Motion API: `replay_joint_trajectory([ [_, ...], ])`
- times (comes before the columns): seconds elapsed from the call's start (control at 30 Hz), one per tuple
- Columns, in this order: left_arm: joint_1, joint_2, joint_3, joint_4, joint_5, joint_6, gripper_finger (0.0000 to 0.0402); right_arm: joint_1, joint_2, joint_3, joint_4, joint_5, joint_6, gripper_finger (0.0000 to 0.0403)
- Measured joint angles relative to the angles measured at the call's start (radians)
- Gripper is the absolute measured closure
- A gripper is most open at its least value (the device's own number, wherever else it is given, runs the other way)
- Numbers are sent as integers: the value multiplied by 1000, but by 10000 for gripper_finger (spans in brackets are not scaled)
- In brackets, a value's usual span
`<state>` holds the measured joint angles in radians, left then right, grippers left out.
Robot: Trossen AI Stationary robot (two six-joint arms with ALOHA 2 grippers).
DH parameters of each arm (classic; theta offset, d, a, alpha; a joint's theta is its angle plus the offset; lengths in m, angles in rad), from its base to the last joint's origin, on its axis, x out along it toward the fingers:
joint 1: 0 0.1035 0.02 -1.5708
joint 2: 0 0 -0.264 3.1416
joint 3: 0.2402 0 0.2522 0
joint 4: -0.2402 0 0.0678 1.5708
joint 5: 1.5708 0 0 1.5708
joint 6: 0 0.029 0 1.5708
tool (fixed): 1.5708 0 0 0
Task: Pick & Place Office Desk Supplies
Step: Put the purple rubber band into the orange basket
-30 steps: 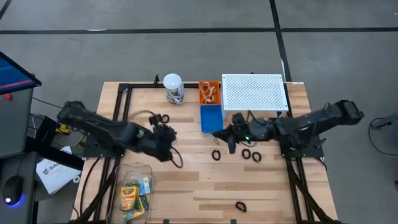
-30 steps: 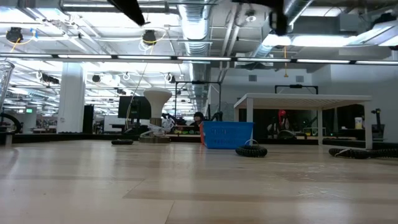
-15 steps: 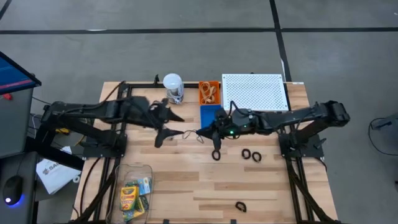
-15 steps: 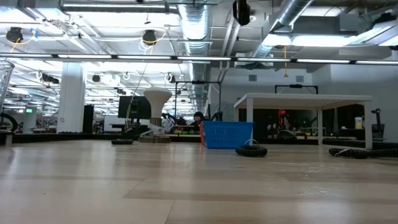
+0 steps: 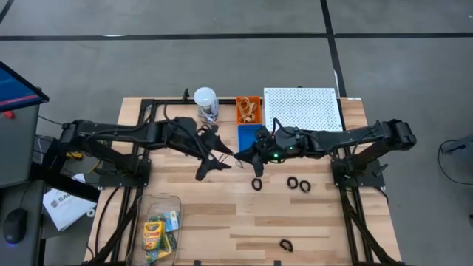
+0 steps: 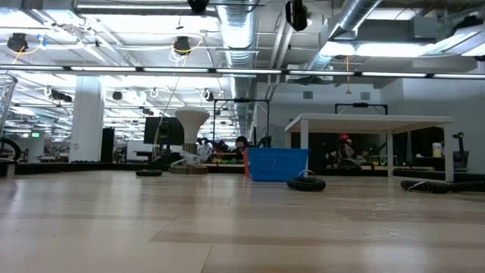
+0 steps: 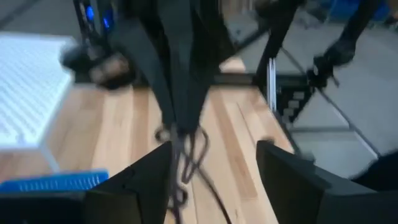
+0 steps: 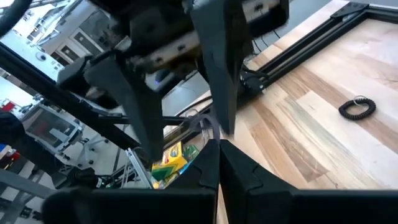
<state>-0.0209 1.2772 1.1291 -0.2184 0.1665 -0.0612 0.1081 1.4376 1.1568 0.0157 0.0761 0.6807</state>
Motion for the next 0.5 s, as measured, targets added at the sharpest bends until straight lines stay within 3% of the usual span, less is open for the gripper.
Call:
replay_joint_trajectory([
  [0.17,1,6,-1,33,-27,-3,240,0,0,0,12,0,-5,403],
  [0.33,1,6,-1,18,-87,-24,373,0,0,0,20,3,-8,403],
  [0.5,1,4,-1,11,-90,-24,397,1,0,0,39,3,-26,403],
])
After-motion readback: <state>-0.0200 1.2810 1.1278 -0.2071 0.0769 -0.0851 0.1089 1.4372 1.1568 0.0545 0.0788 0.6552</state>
